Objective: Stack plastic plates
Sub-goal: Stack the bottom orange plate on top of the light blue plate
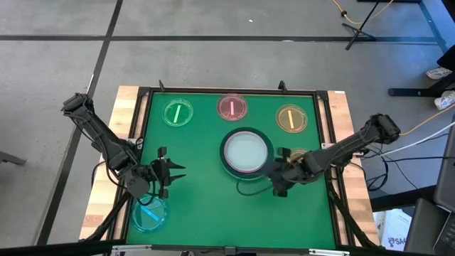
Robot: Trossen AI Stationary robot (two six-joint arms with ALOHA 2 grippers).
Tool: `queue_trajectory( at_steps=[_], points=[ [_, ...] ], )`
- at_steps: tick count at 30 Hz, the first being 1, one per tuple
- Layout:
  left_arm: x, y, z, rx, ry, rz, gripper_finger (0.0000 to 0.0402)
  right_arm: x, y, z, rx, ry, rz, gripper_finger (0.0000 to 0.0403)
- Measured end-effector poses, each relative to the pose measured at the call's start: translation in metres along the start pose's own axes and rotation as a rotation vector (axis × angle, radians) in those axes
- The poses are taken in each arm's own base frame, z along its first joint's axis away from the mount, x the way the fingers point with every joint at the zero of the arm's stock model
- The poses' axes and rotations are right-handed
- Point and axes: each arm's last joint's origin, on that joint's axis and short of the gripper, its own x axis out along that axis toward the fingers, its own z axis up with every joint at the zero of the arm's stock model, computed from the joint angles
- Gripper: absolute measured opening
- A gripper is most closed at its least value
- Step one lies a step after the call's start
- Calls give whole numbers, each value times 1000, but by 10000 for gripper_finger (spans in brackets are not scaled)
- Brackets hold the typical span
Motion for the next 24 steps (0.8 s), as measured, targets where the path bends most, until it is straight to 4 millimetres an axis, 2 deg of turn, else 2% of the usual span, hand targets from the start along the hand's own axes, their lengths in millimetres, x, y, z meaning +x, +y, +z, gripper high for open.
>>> queue_trajectory(
  at_steps=[6, 13, 24],
  points=[
    [0, 0, 0, -1, -1, 1, 114, 17, 5, -38, 205, 193, -13, 159],
    [1, 2, 1, -4, -28, 55, 114, 41, -9, -69, 405, 273, -131, 159],
    [9, 10, 4, -31, -16, 100, 114, 56, -15, -81, 417, 201, -181, 159]
  ],
)
